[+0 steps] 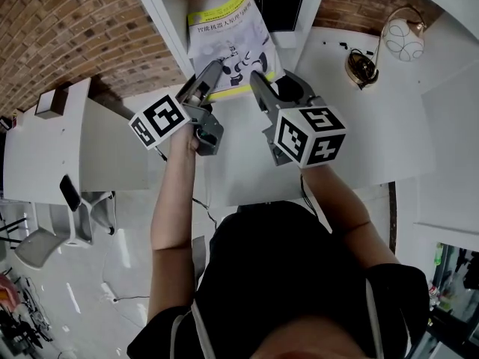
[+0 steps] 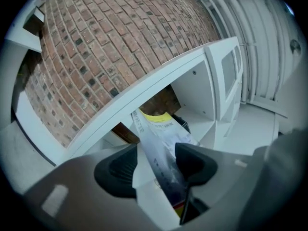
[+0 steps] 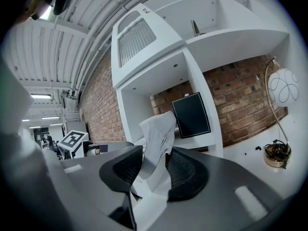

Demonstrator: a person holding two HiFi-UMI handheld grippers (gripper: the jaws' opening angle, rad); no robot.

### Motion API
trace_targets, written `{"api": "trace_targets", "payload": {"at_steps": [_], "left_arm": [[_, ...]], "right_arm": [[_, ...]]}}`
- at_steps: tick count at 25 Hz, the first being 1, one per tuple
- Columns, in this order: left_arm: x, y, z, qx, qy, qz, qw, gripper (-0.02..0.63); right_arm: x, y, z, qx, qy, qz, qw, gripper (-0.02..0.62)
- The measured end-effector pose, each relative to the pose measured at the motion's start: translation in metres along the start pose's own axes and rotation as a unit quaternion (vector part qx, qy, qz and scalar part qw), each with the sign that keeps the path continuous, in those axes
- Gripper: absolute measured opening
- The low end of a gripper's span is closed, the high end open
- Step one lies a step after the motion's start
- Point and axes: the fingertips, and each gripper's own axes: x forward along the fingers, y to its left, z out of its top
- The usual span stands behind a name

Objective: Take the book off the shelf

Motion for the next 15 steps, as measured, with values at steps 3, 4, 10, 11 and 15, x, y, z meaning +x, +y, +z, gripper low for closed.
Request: {"api": "trace_targets", "payload": {"at_steps": [3,4,10,11,15], "left_arm": [[0.003,-0.003,-0.002,-0.009,0.007,-0.023,0.9997,0.193],[0.003,-0.004,-0.002,-0.008,0.01,-0.03,0.9995,0.184],[0.004,-0.004,-0.003,-0.014,0.01,-0.042,0.999,0.168],[0.004,-0.004,-0.003,-0.017,0.009,-0.043,0.9989,0.165],[0.006,-0.003,-0.005,-0.032,0.008,-0.047,0.9983,0.155]], "right_arm": [[0.001,-0.002,-0.001,-0.001,0.003,-0.001,1.0,0.16],[0.002,-0.003,0.0,0.0,0.002,-0.002,1.0,0.164],[0.011,-0.007,0.003,0.025,0.007,0.002,1.0,0.193],[0.013,-0.007,0.003,0.03,0.007,0.004,1.0,0.193],[0.02,-0.012,0.003,0.04,0.008,-0.011,0.999,0.164]]}}
